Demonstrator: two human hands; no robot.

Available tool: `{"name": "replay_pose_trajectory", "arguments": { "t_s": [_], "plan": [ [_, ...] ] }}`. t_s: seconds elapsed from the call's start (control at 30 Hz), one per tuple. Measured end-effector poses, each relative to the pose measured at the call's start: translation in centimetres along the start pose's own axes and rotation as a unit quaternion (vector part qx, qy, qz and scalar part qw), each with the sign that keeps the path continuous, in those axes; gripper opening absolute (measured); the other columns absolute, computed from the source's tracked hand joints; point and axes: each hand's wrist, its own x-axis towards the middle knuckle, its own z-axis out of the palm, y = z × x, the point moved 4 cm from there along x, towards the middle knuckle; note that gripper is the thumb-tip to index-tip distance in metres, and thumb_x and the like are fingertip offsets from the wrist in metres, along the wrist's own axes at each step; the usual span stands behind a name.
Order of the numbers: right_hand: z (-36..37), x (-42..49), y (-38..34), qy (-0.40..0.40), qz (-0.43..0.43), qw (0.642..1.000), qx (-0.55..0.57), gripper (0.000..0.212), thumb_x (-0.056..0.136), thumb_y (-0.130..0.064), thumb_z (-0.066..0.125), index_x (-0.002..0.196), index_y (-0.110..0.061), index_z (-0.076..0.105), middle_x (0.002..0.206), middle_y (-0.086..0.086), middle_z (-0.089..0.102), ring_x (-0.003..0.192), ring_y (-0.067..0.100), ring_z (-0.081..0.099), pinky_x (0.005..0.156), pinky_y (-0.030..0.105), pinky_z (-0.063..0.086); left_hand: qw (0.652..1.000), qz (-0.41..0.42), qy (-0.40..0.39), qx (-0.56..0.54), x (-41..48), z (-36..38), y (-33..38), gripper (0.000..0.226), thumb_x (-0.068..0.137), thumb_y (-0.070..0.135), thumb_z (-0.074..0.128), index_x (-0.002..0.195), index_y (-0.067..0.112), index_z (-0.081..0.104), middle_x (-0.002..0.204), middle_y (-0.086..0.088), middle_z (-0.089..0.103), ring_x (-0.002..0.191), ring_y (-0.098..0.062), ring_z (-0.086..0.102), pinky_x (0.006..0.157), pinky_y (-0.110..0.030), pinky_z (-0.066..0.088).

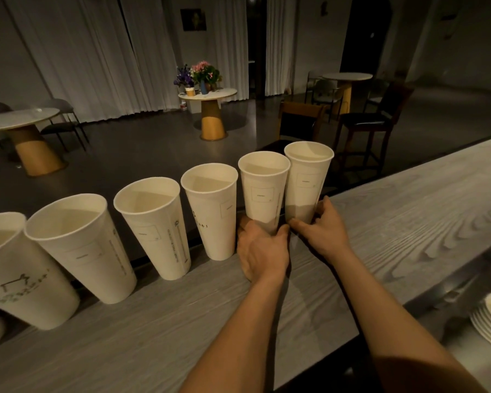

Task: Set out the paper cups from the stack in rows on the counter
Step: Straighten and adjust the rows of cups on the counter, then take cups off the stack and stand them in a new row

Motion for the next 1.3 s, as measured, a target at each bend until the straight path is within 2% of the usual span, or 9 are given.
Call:
{"name": "replay_pose_trajectory", "arguments": {
  "t_s": [0.1,0.23,0.3,0.4,0.63,0.77,0.9,1.13,1.3],
  "plan": [
    [-0.3,-1.0,-0.1,0.010,0.025,0.999,-0.036,0.082,0.061,-0.044,0.088,0.128,-0.018,0.049,0.129,0.005,0.065,0.116,0.022,0.063,0.100,0.047,0.055,1.000,0.003,-0.009,0.009,-0.2,-0.1,-0.2,0.095,0.075,0.050,0.089,0.147,0.011,0.042,0.136,-0.013,0.060,0.128,-0.030,0.058,0.102,-0.039,0.051],
    [-0.6,-2.9,-0.7,0.003,0.039,0.997,-0.073,0.121,0.062,-0.060,0.083,0.157,-0.013,0.026,0.160,0.010,0.040,0.145,0.027,0.041,0.117,0.048,0.039,0.998,0.018,-0.044,0.043,-1.5,-1.1,-0.3,0.110,0.079,0.053,0.085,0.160,0.008,0.025,0.151,-0.014,0.048,0.140,-0.029,0.048,0.111,-0.038,0.044],
    [-0.6,-4.0,-1.0,-0.009,0.046,0.995,-0.087,0.114,0.080,-0.042,0.082,0.163,-0.010,0.010,0.167,0.011,0.026,0.152,0.027,0.030,0.123,0.043,0.029,0.995,0.036,-0.069,0.059,-2.7,-1.3,-0.4,0.116,0.085,0.052,0.081,0.164,0.006,0.011,0.162,-0.014,0.035,0.147,-0.029,0.041,0.115,-0.037,0.040],
    [-0.7,-6.0,-1.2,-0.017,0.047,0.993,-0.107,0.105,0.092,-0.028,0.074,0.163,-0.010,-0.001,0.167,0.013,0.025,0.151,0.028,0.031,0.123,0.042,0.030,0.991,0.051,-0.102,0.069,-4.3,-1.5,-0.8,0.117,0.091,0.050,0.075,0.164,0.005,-0.004,0.172,-0.014,0.013,0.155,-0.028,0.027,0.122,-0.036,0.031],
    [-1.1,-12.8,-2.0,-0.035,0.038,0.982,-0.182,0.081,0.098,-0.019,0.059,0.163,-0.008,0.011,0.157,0.017,0.040,0.139,0.031,0.044,0.117,0.039,0.038,0.980,0.087,-0.155,0.094,-9.3,-3.4,-2.4,0.106,0.102,0.047,0.062,0.163,0.002,-0.013,0.174,-0.014,0.002,0.156,-0.026,0.023,0.128,-0.033,0.021],
    [-1.0,-17.8,-1.9,-0.076,0.023,0.971,-0.225,0.057,0.096,-0.013,0.053,0.149,0.001,0.038,0.147,0.021,0.049,0.136,0.033,0.046,0.117,0.046,0.038,0.958,0.150,-0.204,0.132,-12.6,-5.7,-4.0,0.083,0.107,0.029,0.053,0.165,0.004,-0.001,0.172,-0.014,0.014,0.154,-0.024,0.028,0.129,-0.032,0.019],
    [-0.6,-23.1,-2.4,-0.119,0.006,0.962,-0.247,0.048,0.094,-0.013,0.056,0.138,0.005,0.048,0.138,0.023,0.055,0.133,0.035,0.049,0.113,0.048,0.041,0.910,0.232,-0.278,0.201,-16.0,-10.7,-5.6,0.070,0.109,0.024,0.046,0.164,0.000,0.008,0.169,-0.019,0.021,0.153,-0.029,0.031,0.126,-0.031,0.021],
    [2.8,-35.1,-7.1,-0.206,-0.075,0.946,-0.238,0.067,0.102,-0.026,0.059,0.158,-0.004,0.031,0.163,0.013,0.035,0.153,0.024,0.028,0.121,0.029,0.022,0.856,0.252,-0.374,0.253,-19.9,-23.2,-8.7,0.073,0.098,0.026,0.066,0.160,0.007,0.032,0.161,-0.014,0.042,0.147,-0.027,0.042,0.121,-0.034,0.035],
    [7.2,-42.1,-9.9,-0.277,-0.126,0.926,-0.222,0.067,0.101,-0.027,0.059,0.159,-0.010,0.032,0.162,0.007,0.039,0.152,0.020,0.031,0.122,0.031,0.027,0.850,0.218,-0.400,0.265,-21.4,-31.5,-12.9,0.059,0.093,0.034,0.067,0.148,0.017,0.054,0.140,-0.001,0.066,0.127,-0.014,0.063,0.108,-0.041,0.053]
  ]
}}
